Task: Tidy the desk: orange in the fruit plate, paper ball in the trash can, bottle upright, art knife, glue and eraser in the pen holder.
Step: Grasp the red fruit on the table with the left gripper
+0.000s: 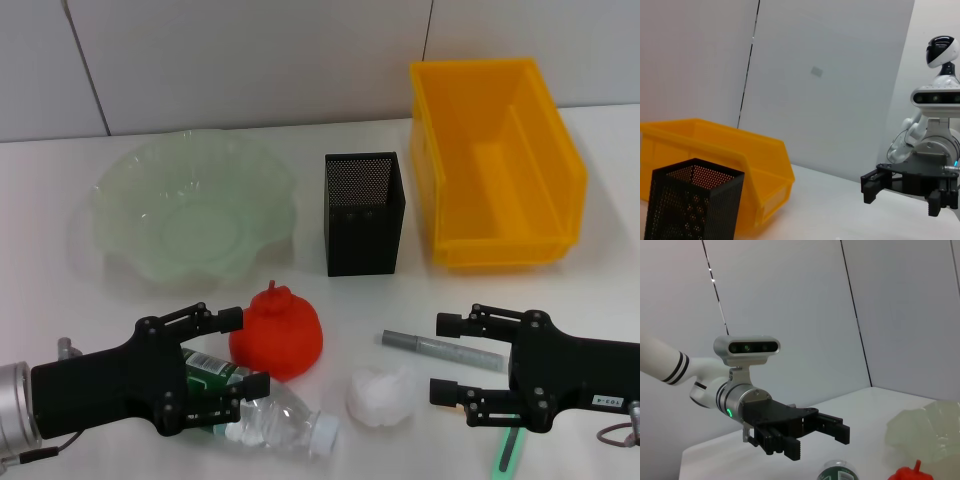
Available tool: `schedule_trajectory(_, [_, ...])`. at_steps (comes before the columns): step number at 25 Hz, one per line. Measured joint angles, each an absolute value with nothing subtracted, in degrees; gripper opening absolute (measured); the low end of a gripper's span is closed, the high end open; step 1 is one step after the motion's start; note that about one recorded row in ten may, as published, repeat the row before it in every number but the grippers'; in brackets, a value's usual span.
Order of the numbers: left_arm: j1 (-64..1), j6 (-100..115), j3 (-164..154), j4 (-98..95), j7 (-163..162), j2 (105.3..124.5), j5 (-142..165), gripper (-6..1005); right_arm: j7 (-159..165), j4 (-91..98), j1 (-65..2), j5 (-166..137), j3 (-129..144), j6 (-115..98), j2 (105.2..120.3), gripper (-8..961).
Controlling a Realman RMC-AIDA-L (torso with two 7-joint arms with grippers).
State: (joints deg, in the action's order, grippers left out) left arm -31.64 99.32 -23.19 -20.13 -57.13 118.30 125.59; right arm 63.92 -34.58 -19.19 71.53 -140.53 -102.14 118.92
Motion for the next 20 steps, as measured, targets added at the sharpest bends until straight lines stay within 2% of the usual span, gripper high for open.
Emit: schedule_trajectory(20, [-31.6,99.4,-23.1,-20.1,-56.7,118.43,125.6,831,64.2,-34.6,-19.2,71.5,-140.8,-102.1,118.91,777])
